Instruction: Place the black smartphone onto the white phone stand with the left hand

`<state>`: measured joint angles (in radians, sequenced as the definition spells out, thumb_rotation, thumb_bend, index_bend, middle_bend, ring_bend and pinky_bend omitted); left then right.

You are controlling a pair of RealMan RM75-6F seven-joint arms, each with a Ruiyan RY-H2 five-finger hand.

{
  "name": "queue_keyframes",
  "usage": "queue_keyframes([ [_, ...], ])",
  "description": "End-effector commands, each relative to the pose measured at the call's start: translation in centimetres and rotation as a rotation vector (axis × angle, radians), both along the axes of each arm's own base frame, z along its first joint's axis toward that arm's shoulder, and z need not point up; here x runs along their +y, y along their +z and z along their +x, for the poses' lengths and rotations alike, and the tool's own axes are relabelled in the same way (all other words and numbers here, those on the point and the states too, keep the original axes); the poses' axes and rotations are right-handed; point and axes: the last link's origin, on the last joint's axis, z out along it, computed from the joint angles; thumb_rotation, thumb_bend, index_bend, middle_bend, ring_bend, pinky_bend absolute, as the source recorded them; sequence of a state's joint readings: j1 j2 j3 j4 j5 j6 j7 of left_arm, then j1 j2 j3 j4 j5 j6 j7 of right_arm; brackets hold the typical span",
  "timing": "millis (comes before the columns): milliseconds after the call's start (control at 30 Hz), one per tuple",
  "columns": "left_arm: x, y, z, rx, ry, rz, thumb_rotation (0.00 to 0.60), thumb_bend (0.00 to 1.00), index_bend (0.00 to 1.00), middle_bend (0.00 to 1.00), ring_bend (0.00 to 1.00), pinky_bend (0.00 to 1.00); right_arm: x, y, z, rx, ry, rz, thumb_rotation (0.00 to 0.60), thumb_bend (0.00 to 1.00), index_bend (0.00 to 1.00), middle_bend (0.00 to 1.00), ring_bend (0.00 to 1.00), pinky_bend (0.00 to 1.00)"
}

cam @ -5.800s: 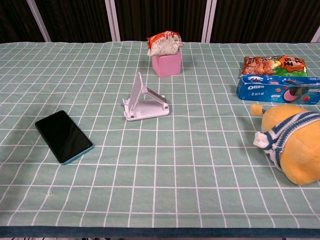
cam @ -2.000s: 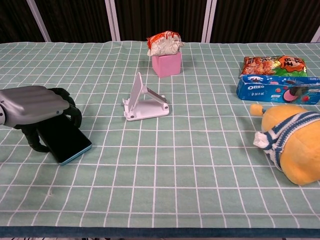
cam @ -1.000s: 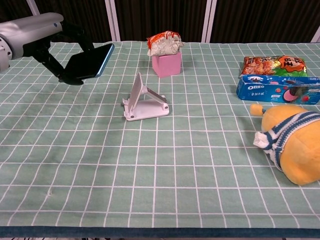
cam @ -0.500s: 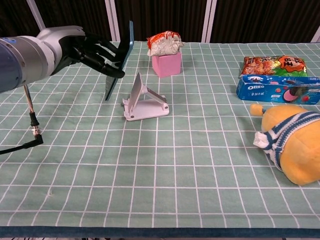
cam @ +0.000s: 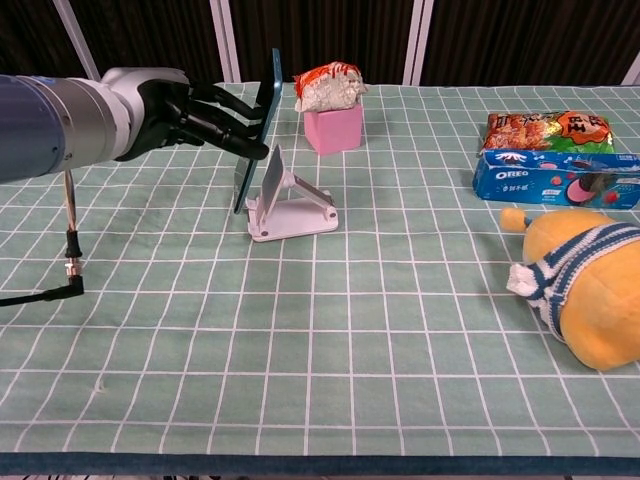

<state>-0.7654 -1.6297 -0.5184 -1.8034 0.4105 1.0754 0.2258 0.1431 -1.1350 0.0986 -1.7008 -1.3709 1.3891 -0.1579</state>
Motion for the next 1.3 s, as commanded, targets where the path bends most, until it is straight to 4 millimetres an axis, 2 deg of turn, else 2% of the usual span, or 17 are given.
queue_keyframes([
  [33,0.5,-0.1,0.1,-0.028,0.014,-0.018,0.600,0.49,0.59,0.61,0.13,0.00,0.0,0.0,0.0,0.000,0.000,0.000,0.600,0.37,0.02,0.00,0.00,0.14],
  [733,1.8,-1.5,-0.2,-0.053,0.038,-0.066,0.600,0.49,0.59,0.61,0.13,0.00,0.0,0.0,0.0,-0.001,-0.002,0.000,0.600,0.37,0.03,0.00,0.00,0.14],
  [1300,2.1,-2.4,-0.6,-0.067,0.040,-0.092,0.600,0.49,0.59,0.61,0.13,0.00,0.0,0.0,0.0,-0.003,-0.003,0.001,0.600,0.37,0.03,0.00,0.00,0.14],
])
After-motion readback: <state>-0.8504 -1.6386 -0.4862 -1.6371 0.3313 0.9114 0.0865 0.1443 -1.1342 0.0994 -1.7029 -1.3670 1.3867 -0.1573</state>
